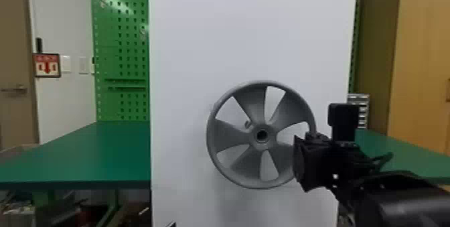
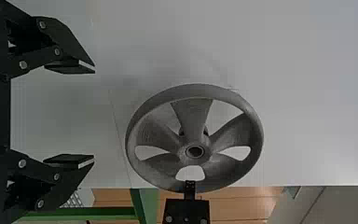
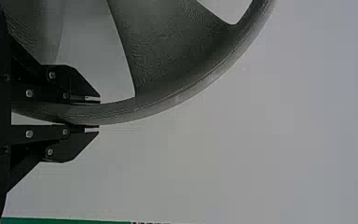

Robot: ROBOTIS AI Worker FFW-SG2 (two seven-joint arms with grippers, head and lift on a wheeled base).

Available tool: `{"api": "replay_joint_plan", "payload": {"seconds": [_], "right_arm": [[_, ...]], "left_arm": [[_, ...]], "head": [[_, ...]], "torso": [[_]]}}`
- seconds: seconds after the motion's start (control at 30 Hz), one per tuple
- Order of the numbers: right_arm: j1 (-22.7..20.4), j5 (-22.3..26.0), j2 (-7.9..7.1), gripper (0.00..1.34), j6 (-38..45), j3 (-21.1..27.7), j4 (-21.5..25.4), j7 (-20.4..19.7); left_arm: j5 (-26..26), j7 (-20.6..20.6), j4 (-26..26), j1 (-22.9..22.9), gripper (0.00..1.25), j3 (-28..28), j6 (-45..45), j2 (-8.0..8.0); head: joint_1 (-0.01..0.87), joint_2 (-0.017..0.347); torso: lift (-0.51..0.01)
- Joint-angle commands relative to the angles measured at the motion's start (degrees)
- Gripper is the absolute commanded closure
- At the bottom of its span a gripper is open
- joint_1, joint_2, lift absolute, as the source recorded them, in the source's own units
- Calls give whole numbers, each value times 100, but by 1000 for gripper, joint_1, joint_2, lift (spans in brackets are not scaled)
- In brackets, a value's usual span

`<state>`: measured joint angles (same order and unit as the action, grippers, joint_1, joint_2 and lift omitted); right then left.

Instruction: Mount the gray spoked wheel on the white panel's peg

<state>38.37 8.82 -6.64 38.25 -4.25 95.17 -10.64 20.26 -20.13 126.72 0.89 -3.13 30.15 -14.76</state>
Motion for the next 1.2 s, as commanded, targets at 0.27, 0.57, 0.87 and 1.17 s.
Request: {"api": "replay_joint_plan", "payload": {"seconds": [0.27, 0.57, 0.87, 1.17], "right_arm": [[144, 67, 22, 1213, -90, 3, -271, -44], [267, 181, 58, 1213, -222, 3, -552, -44], [329, 155, 58, 1213, -327, -15, -675, -44], [294, 155, 66, 1213, -354, -50, -675, -88]], "left_arm": [[5, 0, 2, -1, 556, 5, 0, 0], [5, 0, -7, -1, 556, 5, 0, -9], [5, 0, -7, 8, 556, 5, 0, -18], [13, 0, -7, 8, 556, 5, 0, -26]], "head": [[123, -8], [123, -8], [123, -8], [123, -8]], "torso": [[-397], [-397], [-397], [-397]]}}
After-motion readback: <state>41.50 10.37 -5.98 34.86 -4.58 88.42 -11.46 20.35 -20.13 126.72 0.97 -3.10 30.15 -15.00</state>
